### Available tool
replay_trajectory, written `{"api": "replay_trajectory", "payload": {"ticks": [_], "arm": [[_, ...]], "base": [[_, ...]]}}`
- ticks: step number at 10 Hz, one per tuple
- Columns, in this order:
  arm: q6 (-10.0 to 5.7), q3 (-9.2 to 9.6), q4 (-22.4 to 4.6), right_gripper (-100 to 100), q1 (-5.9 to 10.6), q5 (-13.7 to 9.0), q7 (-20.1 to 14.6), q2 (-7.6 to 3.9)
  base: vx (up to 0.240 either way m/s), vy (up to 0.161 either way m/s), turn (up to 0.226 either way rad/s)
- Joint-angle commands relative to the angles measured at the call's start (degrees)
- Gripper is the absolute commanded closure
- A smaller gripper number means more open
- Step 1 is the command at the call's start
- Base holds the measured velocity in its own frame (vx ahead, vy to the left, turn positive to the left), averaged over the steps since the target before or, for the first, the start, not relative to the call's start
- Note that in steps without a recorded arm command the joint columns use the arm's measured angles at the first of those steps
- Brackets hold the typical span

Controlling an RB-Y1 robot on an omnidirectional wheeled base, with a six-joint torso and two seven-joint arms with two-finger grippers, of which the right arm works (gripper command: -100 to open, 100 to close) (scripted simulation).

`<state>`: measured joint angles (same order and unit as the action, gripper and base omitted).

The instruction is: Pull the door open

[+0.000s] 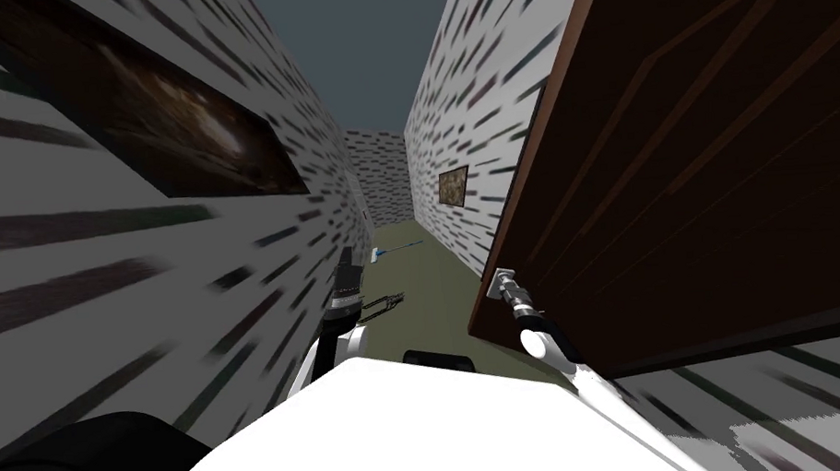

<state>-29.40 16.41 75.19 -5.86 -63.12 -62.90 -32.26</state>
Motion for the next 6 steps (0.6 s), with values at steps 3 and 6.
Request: {"api": "replay_trajectory", "payload": {"ticks": [3,6], "arm": [[-0.95,1.69,0.9,100,-0.59,0.4,-1.6,-1.55],[-1.92,3.31,1.8,100,-1.24,0.7,-3.3,-3.27]], "base": [[-0.185,-0.051,0.106],[-0.218,-0.062,0.124]]}}
